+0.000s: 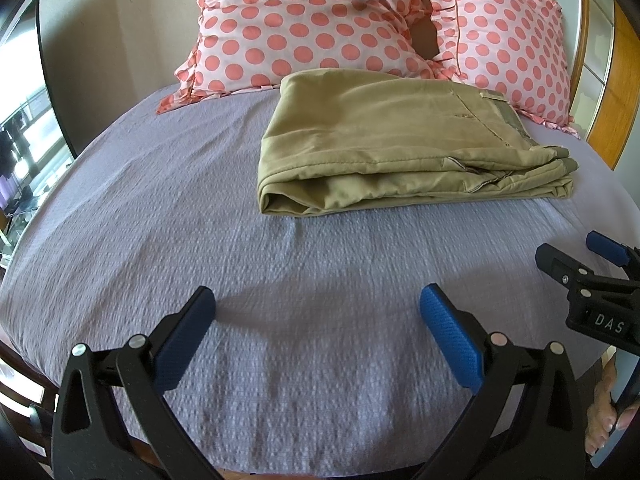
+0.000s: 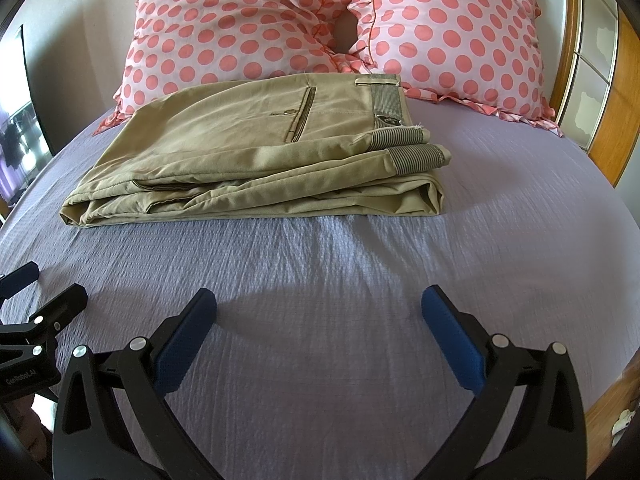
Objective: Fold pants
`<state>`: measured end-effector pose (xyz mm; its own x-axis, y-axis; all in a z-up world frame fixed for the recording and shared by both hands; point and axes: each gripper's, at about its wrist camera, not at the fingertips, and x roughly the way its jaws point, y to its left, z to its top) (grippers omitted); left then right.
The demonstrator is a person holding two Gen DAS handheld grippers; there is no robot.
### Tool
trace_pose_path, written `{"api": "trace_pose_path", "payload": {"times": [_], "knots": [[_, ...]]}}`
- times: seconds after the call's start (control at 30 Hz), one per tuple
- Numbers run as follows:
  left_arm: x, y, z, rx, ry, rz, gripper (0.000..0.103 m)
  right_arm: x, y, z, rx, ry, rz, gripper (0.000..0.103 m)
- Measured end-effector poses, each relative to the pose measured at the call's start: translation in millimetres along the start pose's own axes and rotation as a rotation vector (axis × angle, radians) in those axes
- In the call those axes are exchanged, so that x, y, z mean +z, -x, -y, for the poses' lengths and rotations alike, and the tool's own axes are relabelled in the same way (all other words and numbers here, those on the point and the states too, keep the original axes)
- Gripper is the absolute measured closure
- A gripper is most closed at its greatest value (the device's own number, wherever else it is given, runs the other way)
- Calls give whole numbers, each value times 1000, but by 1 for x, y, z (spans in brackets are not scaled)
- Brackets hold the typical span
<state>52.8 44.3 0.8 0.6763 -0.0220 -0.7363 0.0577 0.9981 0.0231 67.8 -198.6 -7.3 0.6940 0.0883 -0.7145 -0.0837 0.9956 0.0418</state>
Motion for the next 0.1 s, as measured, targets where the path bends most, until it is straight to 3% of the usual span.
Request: {"api": "trace_pose_path", "payload": {"times": [0.1], "knots": [[0,0,-1,-1,-3,0,2,0,0,0,0,0,0,1]]}}
